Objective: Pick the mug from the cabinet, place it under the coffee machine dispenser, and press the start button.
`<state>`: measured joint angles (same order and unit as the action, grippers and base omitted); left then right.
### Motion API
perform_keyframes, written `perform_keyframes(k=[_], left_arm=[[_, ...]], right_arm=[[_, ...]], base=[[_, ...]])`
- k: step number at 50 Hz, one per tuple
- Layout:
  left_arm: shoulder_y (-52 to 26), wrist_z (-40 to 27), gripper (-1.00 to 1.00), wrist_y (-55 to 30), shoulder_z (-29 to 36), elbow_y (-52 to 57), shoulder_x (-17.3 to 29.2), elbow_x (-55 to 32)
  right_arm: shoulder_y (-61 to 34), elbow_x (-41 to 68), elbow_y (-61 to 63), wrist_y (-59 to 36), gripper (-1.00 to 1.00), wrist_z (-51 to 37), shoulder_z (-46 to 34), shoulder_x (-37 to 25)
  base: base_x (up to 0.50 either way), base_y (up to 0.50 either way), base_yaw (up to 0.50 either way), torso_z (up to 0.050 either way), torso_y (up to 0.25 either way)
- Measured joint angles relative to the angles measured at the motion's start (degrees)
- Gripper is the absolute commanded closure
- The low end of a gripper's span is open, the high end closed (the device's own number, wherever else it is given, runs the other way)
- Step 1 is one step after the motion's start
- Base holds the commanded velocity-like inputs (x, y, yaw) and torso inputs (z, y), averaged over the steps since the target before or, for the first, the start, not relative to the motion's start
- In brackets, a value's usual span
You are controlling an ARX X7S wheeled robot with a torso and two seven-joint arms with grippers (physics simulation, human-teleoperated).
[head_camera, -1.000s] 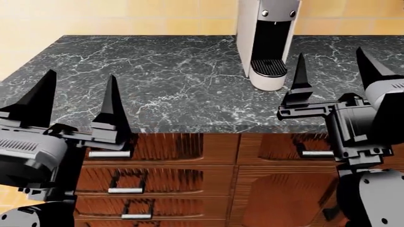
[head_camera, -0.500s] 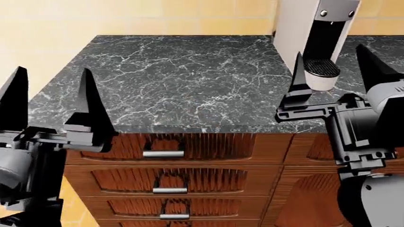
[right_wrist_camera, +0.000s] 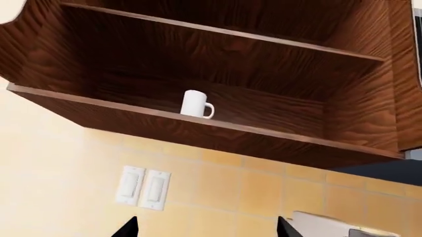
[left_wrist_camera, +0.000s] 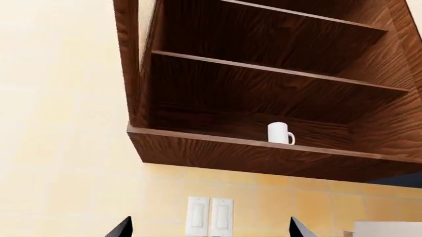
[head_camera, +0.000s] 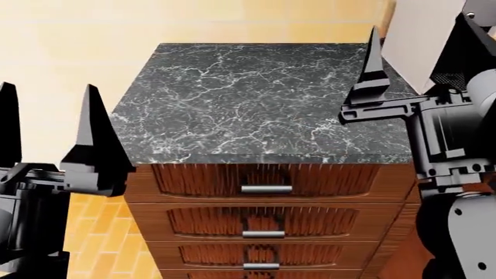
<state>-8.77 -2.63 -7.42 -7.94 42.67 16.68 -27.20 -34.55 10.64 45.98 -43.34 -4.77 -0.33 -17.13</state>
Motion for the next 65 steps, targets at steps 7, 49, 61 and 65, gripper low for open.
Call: perform_keyframes(k=[7,49,61,65], left_arm=[[0.6,0.1,-1.00,0.4,0.1,-0.1,0.1,-0.2],[2.9,1.6,-1.00,1.6,0.9,-3.5,1.0,-3.3],[3.8,1.4,-1.00,1.6,1.0,-3.5,1.3,-3.7],[4.0,1.3,-1.00,1.7,1.1,-3.5,1.4,-3.5]], right_arm=[[-5.1,1.4,-2.2,-2.3,-1.00,0.1,0.2,0.7],[-92.0,-7.9,-110.1,13.7,-1.00,3.6,-9.9,10.1],[-96.8,-9.5,-117.7,5.1,-1.00,5.4,-5.0,11.2],[-97.5,-9.9,-118.8,3.3,-1.00,6.3,-4.6,11.3]], base=[[0.00,0.50,0.00,0.000,0.000],[0.00,0.14,0.00,0.000,0.000],[0.00,0.00,0.00,0.000,0.000],[0.00,0.00,0.00,0.000,0.000]])
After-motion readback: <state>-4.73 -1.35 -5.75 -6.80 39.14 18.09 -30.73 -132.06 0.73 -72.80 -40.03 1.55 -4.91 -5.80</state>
